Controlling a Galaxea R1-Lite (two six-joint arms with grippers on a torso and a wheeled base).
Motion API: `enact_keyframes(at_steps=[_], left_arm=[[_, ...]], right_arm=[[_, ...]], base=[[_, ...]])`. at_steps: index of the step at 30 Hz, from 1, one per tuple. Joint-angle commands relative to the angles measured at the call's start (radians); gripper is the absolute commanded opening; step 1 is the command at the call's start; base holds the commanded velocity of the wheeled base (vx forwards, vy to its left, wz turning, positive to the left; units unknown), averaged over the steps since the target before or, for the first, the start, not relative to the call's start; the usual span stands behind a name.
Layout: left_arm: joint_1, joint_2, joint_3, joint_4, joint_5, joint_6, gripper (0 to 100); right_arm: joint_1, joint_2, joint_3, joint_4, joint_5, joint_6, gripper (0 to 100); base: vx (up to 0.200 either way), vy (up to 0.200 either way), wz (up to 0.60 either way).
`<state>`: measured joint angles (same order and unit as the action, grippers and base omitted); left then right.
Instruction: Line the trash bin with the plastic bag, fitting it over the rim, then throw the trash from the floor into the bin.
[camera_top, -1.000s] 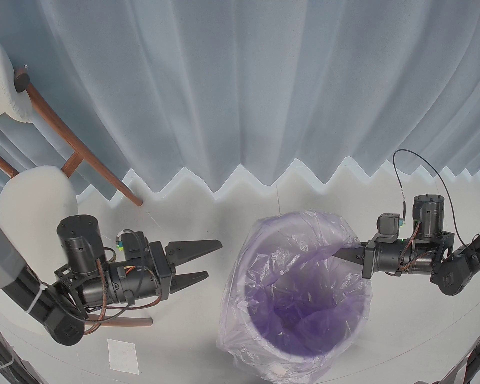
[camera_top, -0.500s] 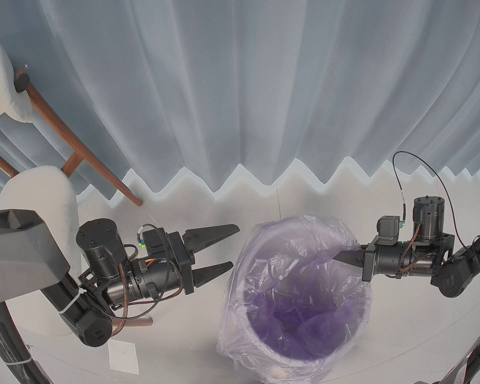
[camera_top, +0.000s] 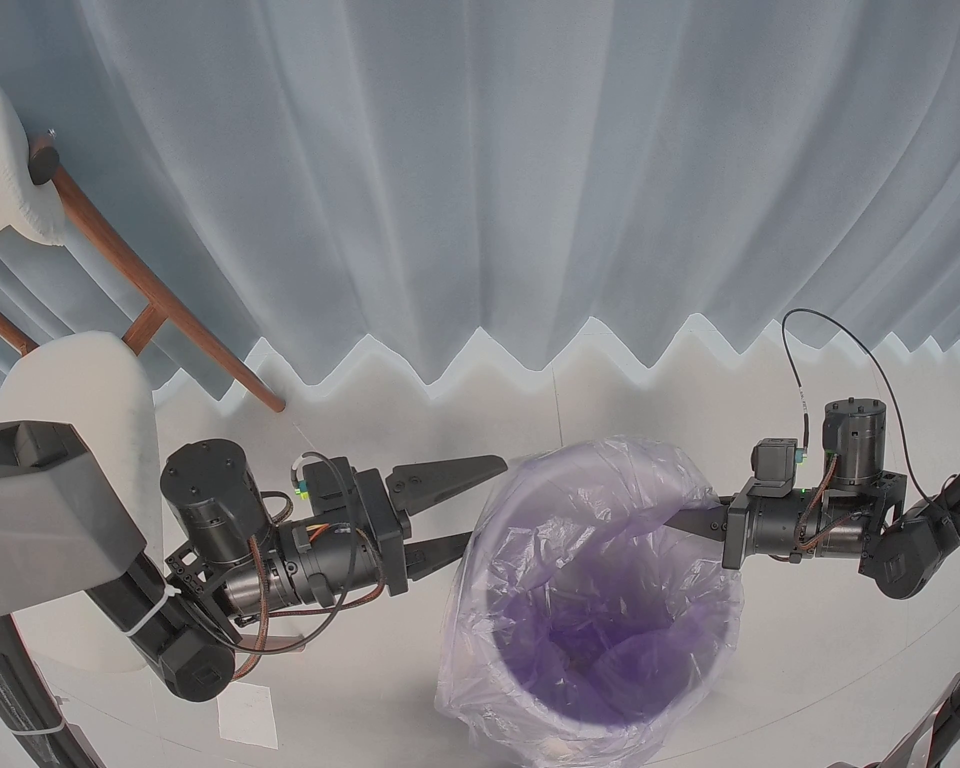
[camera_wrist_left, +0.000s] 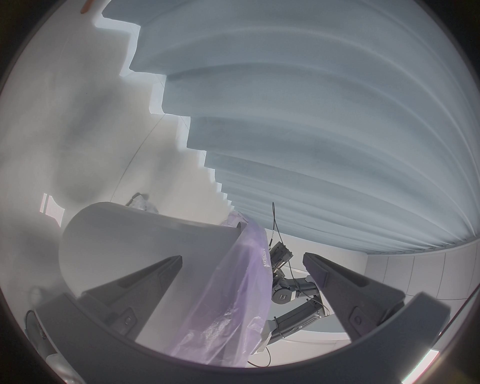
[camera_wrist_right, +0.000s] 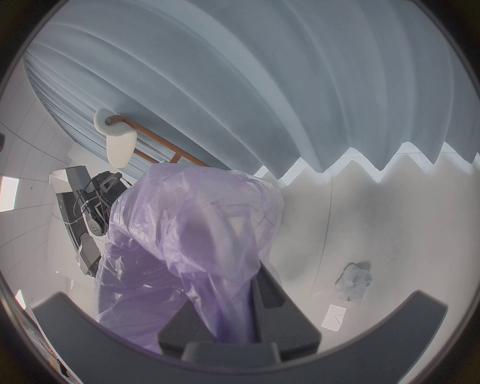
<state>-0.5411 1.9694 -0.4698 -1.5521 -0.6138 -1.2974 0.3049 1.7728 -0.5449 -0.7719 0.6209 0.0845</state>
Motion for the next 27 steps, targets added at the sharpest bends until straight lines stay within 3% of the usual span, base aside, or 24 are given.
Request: enact_keyframes(at_steps=[1, 2, 21, 27], left_arm=[[-0.002, 0.002, -0.003, 0.000, 0.000, 0.001, 100], [-0.002, 0.002, -0.001, 0.000, 0.000, 0.001, 0], [0.021, 0.029, 0.008, 0.001, 0.022, 0.030, 0], [0.055, 0.051, 0.002, 0.001, 0.032, 0.032, 0]], right_arm=[[0.002, 0.001, 0.000, 0.000, 0.000, 0.000, 0], [0.002, 0.001, 0.000, 0.000, 0.000, 0.000, 0], [0.014, -0.007, 0.005, -0.036, 0.002, 0.008, 0], [0.011, -0.030, 0.014, -0.036, 0.066, 0.011, 0]], base=[[0.000, 0.000, 0.00], [0.000, 0.000, 0.00], [0.000, 0.000, 0.00], [0.000, 0.000, 0.00]])
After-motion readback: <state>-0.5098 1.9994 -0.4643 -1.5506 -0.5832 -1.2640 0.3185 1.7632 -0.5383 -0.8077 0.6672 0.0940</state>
